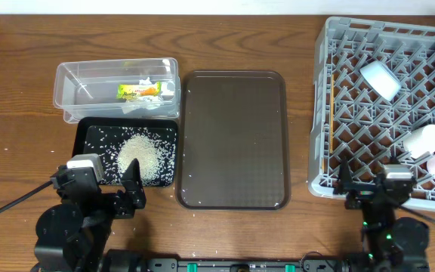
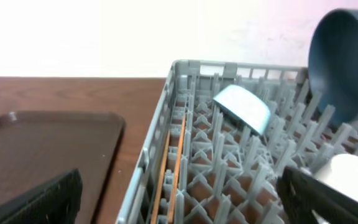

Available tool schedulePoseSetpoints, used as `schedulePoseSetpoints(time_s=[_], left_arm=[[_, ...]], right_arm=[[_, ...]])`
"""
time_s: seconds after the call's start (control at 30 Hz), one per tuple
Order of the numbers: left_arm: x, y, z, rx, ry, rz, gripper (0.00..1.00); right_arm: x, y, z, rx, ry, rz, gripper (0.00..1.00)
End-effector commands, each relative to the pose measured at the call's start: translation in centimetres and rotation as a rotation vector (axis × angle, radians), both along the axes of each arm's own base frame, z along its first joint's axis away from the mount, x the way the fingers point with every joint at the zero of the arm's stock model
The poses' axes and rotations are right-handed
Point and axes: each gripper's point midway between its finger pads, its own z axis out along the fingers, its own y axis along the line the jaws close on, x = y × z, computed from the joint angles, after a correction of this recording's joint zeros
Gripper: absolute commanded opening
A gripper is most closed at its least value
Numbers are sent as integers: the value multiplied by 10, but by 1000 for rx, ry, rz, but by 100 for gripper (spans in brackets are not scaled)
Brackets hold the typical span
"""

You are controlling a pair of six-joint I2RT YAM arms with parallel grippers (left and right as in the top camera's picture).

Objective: Sort waste into correct bins and load items into the dishwasher rack

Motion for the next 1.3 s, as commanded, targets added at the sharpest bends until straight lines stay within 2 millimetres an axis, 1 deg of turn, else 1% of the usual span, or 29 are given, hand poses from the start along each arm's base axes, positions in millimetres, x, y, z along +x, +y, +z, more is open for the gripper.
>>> schedulePoseSetpoints(time_s=[0.0,0.1,0.17,0.2,1.27], left_arm=[[0,3,1,12,-7,13,89],[0,3,2,12,-7,13,89],[0,3,1,12,-7,13,89],[0,3,1,12,-7,13,89],[-1,3,0,17,-2,13,89]], right_arm=[[10,-2,-22,-31,-49,-8,99],[19,-3,-32,-33,-121,-12,99],[19,-5,-46,-35,-69,-20,99],[19,-9,-51,-37,-48,-44,99],[19,-8,-51,-37,-48,-41,99]])
